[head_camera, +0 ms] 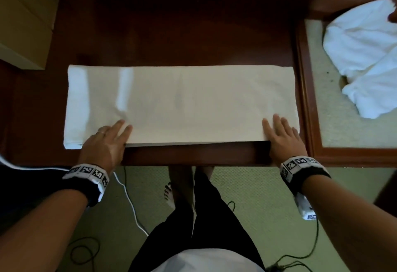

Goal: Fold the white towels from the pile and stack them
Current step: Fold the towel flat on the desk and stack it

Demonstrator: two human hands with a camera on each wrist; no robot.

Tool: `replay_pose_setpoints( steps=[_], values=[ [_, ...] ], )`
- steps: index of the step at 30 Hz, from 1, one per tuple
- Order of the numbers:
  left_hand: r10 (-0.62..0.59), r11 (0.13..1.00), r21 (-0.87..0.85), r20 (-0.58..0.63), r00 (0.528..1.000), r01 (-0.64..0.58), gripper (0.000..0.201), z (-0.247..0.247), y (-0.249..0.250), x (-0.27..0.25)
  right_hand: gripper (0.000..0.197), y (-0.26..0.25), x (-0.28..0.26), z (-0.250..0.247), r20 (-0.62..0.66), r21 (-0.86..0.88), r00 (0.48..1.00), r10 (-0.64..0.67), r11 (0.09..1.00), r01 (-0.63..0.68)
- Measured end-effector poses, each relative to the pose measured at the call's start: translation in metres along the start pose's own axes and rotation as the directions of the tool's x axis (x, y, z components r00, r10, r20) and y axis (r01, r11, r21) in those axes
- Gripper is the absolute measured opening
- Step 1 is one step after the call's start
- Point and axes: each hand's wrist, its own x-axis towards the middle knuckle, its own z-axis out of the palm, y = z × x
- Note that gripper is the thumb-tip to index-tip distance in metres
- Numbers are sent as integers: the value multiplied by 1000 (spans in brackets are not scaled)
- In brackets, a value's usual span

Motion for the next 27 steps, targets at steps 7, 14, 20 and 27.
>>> replay_pose_setpoints(
  steps=[7,14,20,27],
  values=[
    [-176,981,74,-51,983,180,51,-8,-44,-3,57,-95,23,-12,-169,-29,906,-388,921,389],
    [-300,954,84,191,935,289,67,-6,-46,-33,40,-108,9,-14,-158,103,900,-407,899,425],
    [-177,976,-102,141,974,192,82,-15,3,10,54,-173,39,-30,-143,198,935,-324,917,347],
    [-197,977,-24,252,947,210,71,-4,-24,46,59,-183,45,-6,37,143,960,-277,952,269]
  ],
)
